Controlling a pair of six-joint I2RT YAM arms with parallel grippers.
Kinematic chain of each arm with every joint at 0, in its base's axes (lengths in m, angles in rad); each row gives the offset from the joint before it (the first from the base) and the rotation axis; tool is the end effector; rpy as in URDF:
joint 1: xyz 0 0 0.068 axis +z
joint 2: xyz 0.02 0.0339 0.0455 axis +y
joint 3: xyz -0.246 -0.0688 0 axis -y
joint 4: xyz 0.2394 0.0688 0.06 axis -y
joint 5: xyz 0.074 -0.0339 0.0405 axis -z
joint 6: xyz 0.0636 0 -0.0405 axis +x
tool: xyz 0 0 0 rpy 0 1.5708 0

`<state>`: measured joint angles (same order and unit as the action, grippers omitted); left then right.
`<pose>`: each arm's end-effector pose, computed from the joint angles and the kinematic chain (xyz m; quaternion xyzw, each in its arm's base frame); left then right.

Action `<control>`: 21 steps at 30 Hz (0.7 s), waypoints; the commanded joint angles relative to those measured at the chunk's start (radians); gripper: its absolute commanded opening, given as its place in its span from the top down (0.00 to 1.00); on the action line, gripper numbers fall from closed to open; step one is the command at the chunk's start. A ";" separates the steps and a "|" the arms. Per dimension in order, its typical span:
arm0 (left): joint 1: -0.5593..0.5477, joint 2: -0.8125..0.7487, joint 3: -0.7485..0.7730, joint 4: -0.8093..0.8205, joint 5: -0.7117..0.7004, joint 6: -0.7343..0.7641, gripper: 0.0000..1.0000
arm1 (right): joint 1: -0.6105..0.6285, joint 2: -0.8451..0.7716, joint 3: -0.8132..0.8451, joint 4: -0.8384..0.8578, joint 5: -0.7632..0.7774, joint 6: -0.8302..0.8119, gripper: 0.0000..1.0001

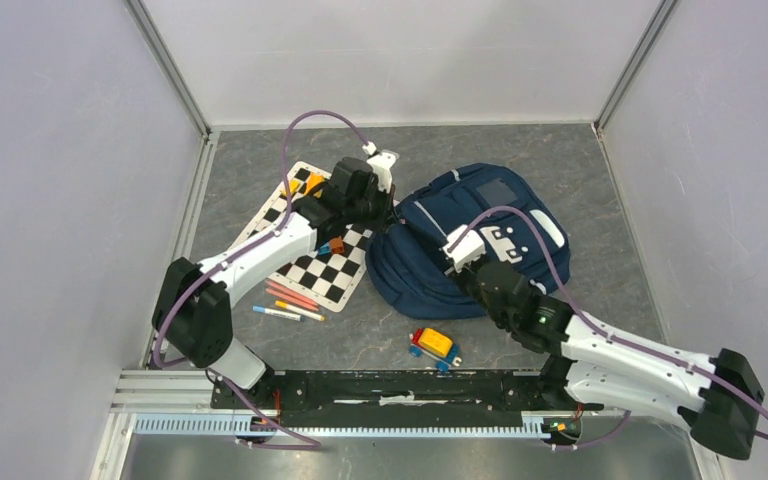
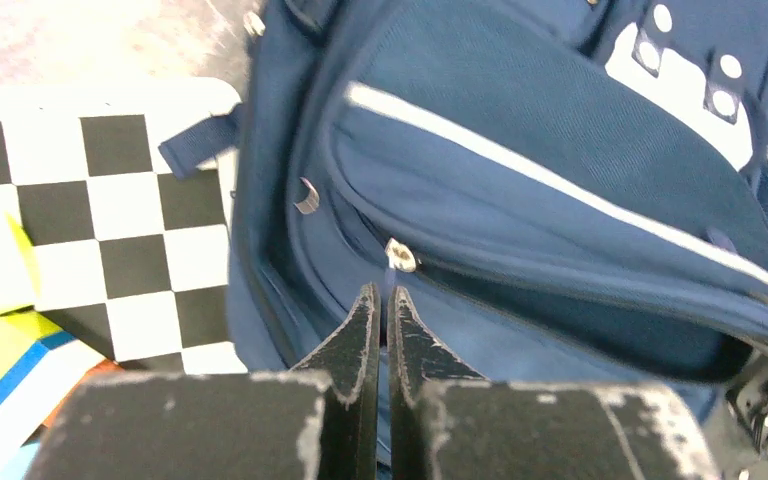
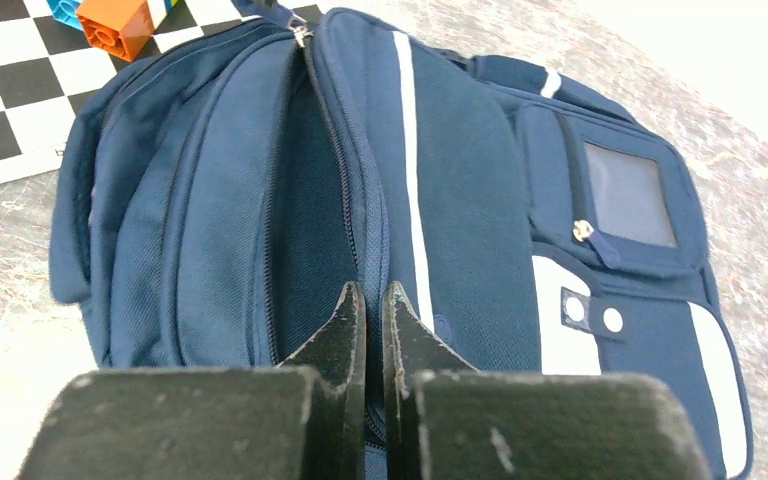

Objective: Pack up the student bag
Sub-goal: Unzip the student bag at the center of the board.

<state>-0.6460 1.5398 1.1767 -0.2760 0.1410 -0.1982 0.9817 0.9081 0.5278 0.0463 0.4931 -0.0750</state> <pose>0.2880 -0.2283 0.2487 0.2287 0.8620 -0.2410 0.3830 0.1562 0.1795 0.2317 -0.2761 0.7537 0.0675 0.5925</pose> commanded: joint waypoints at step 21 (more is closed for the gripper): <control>0.093 0.135 0.080 0.086 -0.018 -0.018 0.81 | -0.011 -0.177 0.014 -0.193 0.037 0.051 0.37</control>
<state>-0.5484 1.7912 1.3056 -0.2260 0.0731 -0.2230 0.9794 0.7338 0.4988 -0.1417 0.5167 -0.0303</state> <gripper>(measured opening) 0.093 0.494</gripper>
